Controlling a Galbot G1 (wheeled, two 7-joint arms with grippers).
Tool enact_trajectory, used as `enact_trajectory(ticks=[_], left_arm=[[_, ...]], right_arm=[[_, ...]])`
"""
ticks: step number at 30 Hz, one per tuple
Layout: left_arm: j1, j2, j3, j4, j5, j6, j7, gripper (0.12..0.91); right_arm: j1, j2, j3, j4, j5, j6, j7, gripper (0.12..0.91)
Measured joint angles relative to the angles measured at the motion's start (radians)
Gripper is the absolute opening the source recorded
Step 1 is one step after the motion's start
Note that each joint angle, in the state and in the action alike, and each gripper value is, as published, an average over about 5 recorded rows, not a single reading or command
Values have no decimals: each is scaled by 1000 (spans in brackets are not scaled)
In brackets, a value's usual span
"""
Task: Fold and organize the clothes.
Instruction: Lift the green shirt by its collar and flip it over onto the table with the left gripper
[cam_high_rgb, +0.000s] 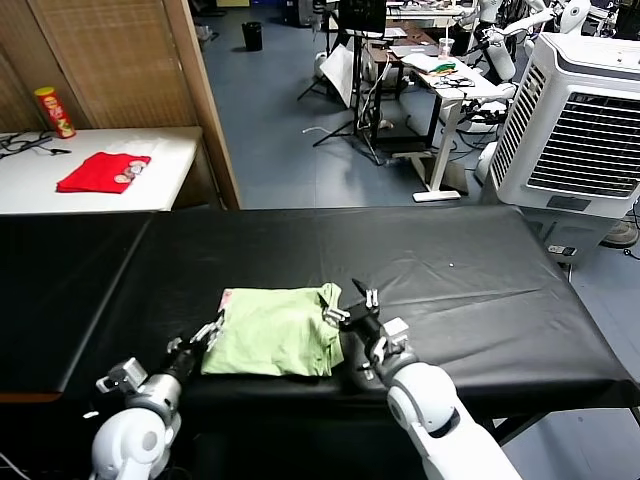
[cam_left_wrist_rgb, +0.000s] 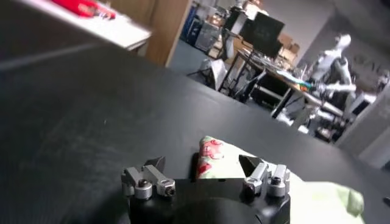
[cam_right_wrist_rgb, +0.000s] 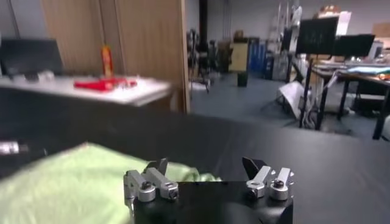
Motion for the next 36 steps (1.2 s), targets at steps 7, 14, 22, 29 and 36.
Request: enact_trajectory(ticks=[7, 14, 22, 29, 36], left_arm=[[-5, -16, -2, 21, -132, 27, -1, 687], [-10, -19, -7, 23, -190, 34, -14, 308], [-14, -6, -7, -1, -11, 10, -25, 154], [-7, 81, -44, -17, 320, -23, -9, 149], [29, 257, -132, -20, 522, -78, 29, 149]], right_arm=[[-7, 0, 13, 14, 1, 2, 0, 798], [-14, 8, 20, 15, -3, 5, 2, 798], [-34, 18, 42, 31, -38, -2, 13, 798], [-62, 17, 70, 47, -75, -10, 26, 798], [-80, 19, 86, 60, -102, -11, 27, 798]])
